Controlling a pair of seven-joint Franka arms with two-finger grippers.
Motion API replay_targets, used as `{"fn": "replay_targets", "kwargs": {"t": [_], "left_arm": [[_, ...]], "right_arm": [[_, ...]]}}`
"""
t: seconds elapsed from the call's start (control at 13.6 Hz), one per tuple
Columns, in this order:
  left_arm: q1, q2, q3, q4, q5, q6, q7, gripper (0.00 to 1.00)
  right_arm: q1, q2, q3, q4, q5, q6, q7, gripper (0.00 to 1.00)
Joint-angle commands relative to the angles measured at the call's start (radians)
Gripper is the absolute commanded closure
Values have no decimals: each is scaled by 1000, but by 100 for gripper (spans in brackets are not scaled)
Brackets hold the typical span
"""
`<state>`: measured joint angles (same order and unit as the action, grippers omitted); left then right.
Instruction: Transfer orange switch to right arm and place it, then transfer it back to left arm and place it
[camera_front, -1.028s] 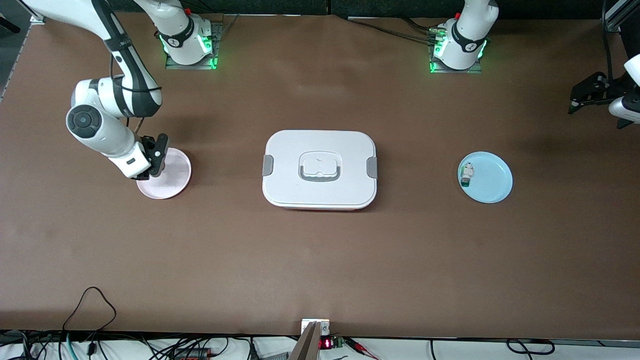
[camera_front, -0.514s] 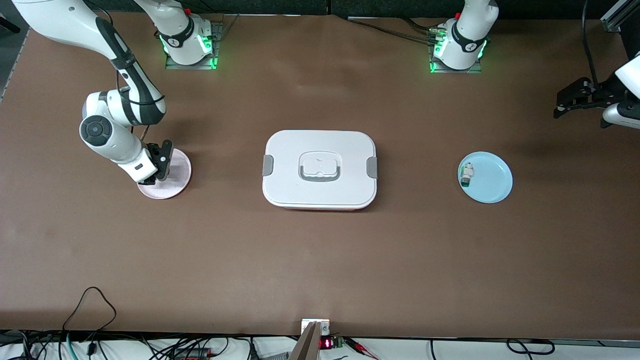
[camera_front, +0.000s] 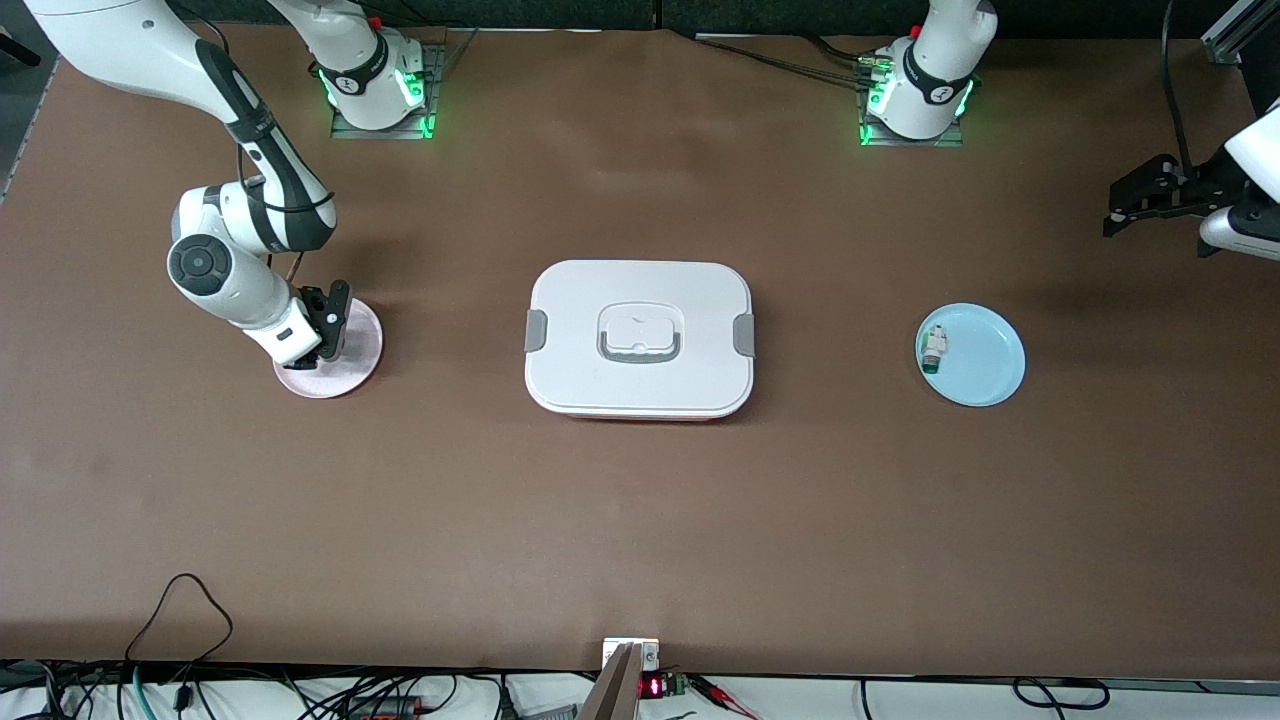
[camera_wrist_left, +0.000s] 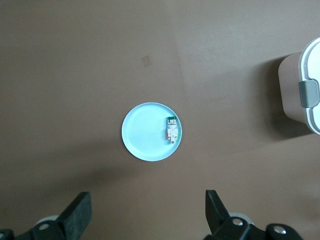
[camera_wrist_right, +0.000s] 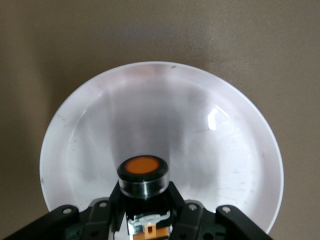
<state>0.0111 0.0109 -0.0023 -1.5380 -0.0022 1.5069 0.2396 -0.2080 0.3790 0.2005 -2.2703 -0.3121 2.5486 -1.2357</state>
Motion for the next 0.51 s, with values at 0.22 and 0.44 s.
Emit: {"fn": "replay_targets", "kwargs": {"t": [0.22, 0.44], "left_arm": [[0, 24, 2, 42, -5, -30, -23, 0], [-5, 26, 8, 42, -5, -42, -28, 0]], "right_arm": [[10, 9, 10, -9, -16, 18, -2, 66], [9, 0, 10, -8, -13, 7, 13, 0]]}}
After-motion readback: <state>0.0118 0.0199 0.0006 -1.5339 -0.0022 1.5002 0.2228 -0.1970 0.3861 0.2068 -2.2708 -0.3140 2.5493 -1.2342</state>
